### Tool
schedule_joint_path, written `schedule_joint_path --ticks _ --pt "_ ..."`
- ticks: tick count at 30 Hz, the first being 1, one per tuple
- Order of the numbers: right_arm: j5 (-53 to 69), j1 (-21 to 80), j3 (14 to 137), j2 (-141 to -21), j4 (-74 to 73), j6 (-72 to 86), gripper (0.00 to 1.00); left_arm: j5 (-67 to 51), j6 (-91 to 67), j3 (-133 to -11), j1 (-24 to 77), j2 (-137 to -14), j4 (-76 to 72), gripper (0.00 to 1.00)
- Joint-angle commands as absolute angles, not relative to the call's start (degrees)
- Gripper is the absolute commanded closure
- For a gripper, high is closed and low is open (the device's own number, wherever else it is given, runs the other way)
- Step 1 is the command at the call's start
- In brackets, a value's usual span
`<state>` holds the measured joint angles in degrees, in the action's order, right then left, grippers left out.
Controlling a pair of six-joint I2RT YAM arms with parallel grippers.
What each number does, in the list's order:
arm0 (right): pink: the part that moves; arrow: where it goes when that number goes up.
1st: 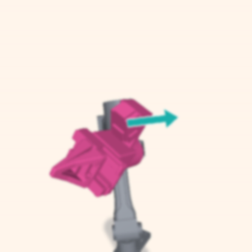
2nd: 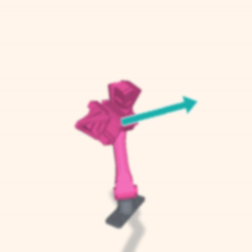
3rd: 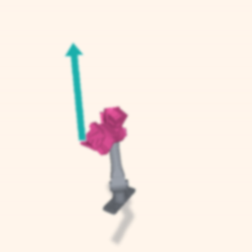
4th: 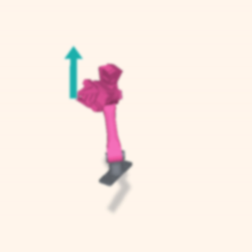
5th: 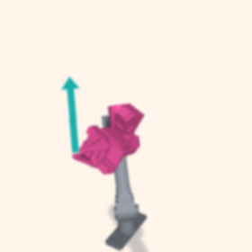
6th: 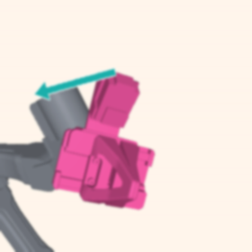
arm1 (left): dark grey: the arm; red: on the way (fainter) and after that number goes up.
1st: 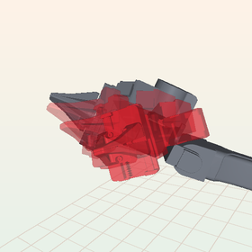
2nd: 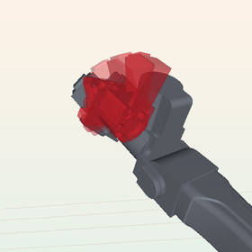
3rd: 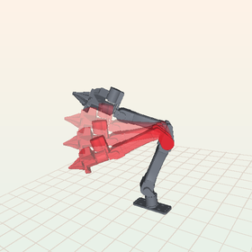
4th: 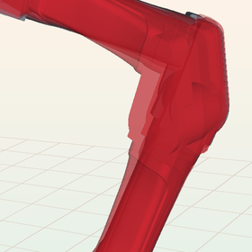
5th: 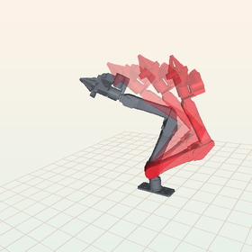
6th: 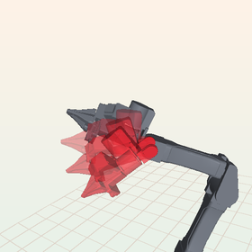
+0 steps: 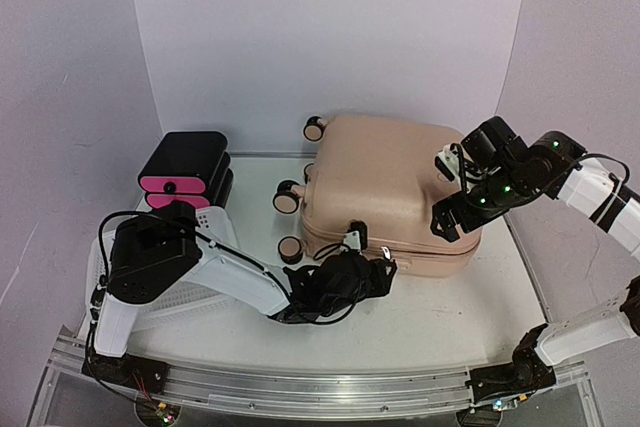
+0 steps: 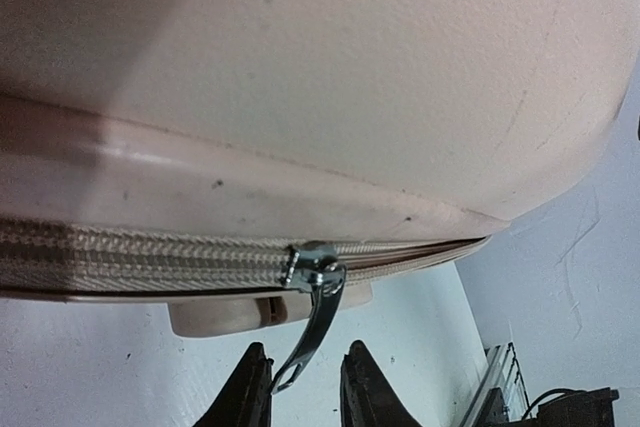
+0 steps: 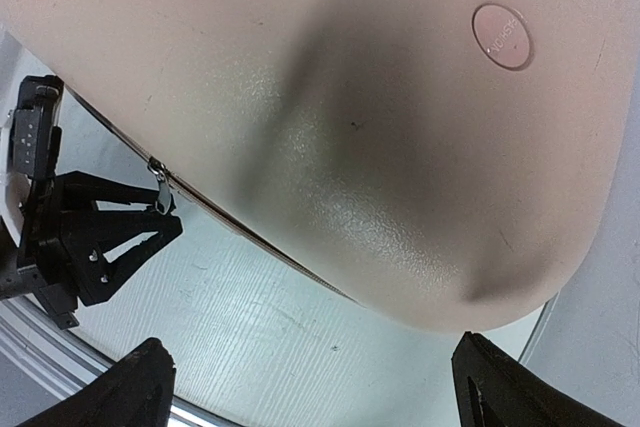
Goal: Open, take out, and arrange the luggage
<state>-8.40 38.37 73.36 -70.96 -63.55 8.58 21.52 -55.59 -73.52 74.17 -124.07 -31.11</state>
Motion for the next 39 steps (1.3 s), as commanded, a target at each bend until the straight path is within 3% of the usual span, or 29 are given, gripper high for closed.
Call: schedule_joint_path --ticks 1,13,26,32,39 --pt "-9.22 38.15 73.39 -69.61 -61.63 8.44 0.02 23.29 -55.79 -73.25 70.98 -123.13 -35.79 0.75" --pt "-9.92 38.15 72.73 -68.99 -61.78 8.22 0.02 24.09 -52.23 -72.18 70.41 -121.61 -36.34 1.00" --pt "-14.30 38.72 71.63 -69.34 -63.40 -1.89 0.02 29.21 -35.58 -72.95 71.47 -113.27 -2.66 1.00" --pt "-15.96 39.54 71.65 -69.78 -63.84 -6.03 0.02 14.02 -27.10 -70.73 71.34 -109.42 -6.60 1.00" --pt "-15.18 40.47 70.75 -69.96 -63.28 -5.84 0.02 0.80 -31.49 -65.58 68.61 -106.09 -14.99 1.00"
